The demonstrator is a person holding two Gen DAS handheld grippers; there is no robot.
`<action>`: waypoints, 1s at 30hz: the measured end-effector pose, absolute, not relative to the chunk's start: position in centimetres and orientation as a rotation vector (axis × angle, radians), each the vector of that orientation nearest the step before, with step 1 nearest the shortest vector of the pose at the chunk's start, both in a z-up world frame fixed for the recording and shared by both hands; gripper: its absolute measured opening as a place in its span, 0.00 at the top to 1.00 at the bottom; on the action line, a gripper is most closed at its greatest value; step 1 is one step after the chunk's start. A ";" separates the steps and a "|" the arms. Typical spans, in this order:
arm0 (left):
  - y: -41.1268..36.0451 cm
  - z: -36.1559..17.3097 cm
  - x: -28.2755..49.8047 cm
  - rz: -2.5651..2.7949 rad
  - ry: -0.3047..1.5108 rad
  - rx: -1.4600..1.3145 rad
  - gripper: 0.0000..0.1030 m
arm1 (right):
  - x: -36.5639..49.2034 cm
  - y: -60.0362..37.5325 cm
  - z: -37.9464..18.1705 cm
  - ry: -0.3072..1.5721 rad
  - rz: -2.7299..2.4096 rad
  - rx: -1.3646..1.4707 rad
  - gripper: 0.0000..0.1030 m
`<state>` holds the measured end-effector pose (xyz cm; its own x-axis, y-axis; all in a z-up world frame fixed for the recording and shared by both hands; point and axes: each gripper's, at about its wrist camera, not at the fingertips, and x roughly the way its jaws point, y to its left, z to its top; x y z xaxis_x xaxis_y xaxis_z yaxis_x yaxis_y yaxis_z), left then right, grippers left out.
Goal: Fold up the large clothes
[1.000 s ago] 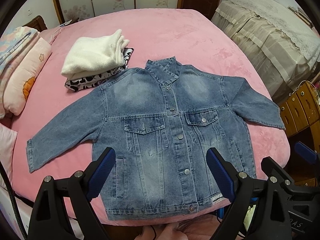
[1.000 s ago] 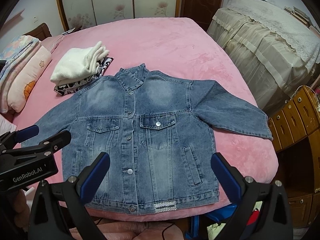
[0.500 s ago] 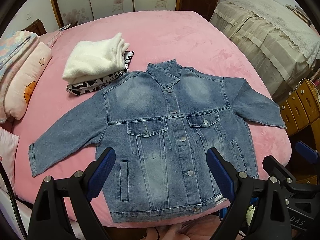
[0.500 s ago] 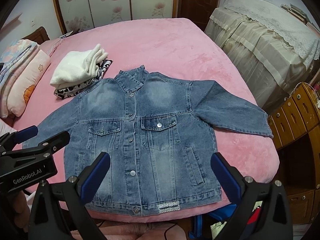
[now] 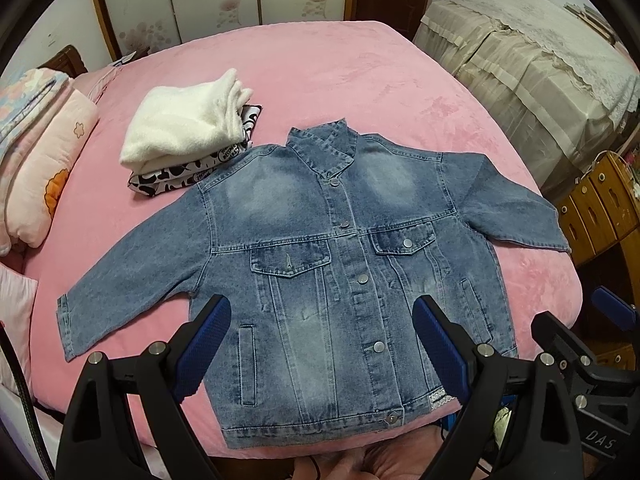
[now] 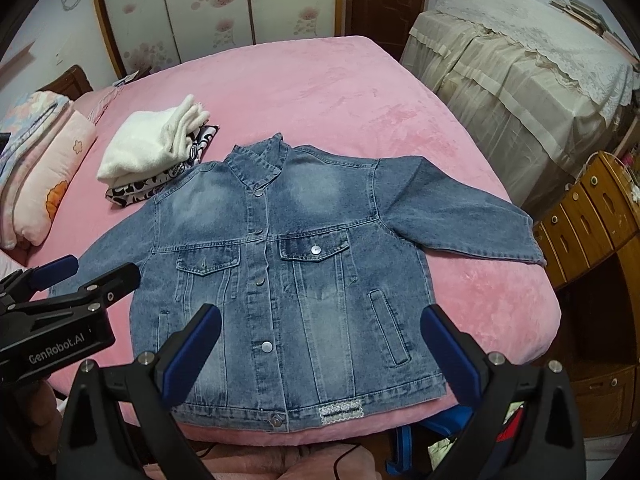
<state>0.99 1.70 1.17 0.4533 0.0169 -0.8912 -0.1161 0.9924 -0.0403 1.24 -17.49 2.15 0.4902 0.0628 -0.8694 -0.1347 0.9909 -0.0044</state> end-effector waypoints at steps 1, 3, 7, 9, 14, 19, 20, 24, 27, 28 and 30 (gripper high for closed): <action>1.5 1.2 1.0 0.080 1.096 -0.094 0.11 | 1.2 -17.7 2.2 1.053 0.117 -0.066 0.04; 1.2 1.5 1.1 0.077 1.087 -0.082 0.11 | 1.2 -18.2 2.2 1.054 0.114 -0.044 0.05; 0.6 2.1 1.6 0.072 1.058 -0.062 0.11 | 1.5 -19.4 2.0 1.061 0.105 -0.005 0.07; 0.1 2.4 2.0 0.068 1.044 -0.052 0.11 | 1.8 -20.2 1.9 1.066 0.100 0.018 0.07; -1.9 3.5 3.5 0.056 1.002 0.014 0.11 | 2.8 -22.8 1.9 1.052 0.087 0.101 0.08; -5.0 5.0 5.6 0.027 0.939 0.081 0.11 | 5.5 -26.1 1.6 1.035 0.106 0.198 0.08; -5.8 5.4 6.3 0.018 0.932 0.087 0.11 | 6.1 -26.8 1.5 1.035 0.111 0.215 0.08; -9.3 6.7 9.1 -0.017 0.887 0.098 0.11 | 8.7 -30.3 0.9 1.027 0.118 0.241 0.13; -12.6 7.3 12.0 -0.032 0.883 0.116 0.11 | 11.0 -34.3 -0.2 1.033 0.108 0.291 0.14; -13.8 7.4 13.2 -0.034 0.890 0.122 0.11 | 11.7 -35.6 -0.7 1.037 0.104 0.312 0.14; -15.9 7.4 15.3 -0.040 0.907 0.118 0.11 | 13.3 -38.7 -1.9 1.054 0.084 0.354 0.14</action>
<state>15.35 -15.86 7.39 0.6157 0.0151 -0.7878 0.0847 0.9928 0.0852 13.31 -38.73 -1.94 0.4963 0.2353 -0.8357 0.1007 0.9405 0.3246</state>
